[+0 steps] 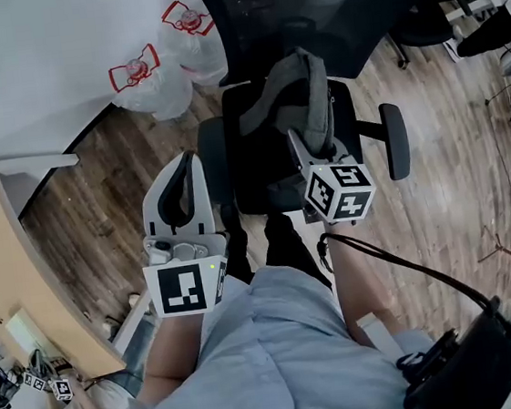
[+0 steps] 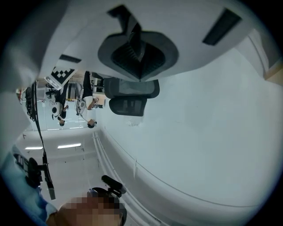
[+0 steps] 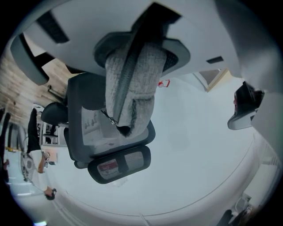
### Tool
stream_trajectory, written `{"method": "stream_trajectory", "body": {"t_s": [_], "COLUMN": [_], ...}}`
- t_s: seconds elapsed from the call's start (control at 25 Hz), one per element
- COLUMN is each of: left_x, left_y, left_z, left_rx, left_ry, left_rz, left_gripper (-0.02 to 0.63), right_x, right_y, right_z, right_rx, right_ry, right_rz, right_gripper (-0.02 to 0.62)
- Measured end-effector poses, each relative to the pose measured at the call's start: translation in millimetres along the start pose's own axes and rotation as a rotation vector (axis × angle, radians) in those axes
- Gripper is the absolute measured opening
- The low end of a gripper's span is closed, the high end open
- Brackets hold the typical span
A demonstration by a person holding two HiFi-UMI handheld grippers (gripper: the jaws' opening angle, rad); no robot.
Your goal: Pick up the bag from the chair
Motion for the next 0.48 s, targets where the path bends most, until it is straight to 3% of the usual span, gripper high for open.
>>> {"method": "stream_trajectory", "body": {"t_s": [0.48], "left_x": [20], "left_y": [-14], "left_z": [-23], "left_rx": [0.065], "left_ry": [-0.040], "left_rz": [0.079], "left_gripper": [0.002], "right_x": [-28], "right_y": [46], "right_z": [-69], "right_rx": [0.120], "right_ry": [-0.008], "right_rz": [-0.076], "right_gripper": [0.121]}}
Point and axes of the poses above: the fingertips, and each gripper's own axes: y backward along the fingers, x to its right, z out of its underside, the point moved 9 cm from there along y, backward along the fingers, and after that the axes turned 3 degrees about x, right-handed, at the moved point
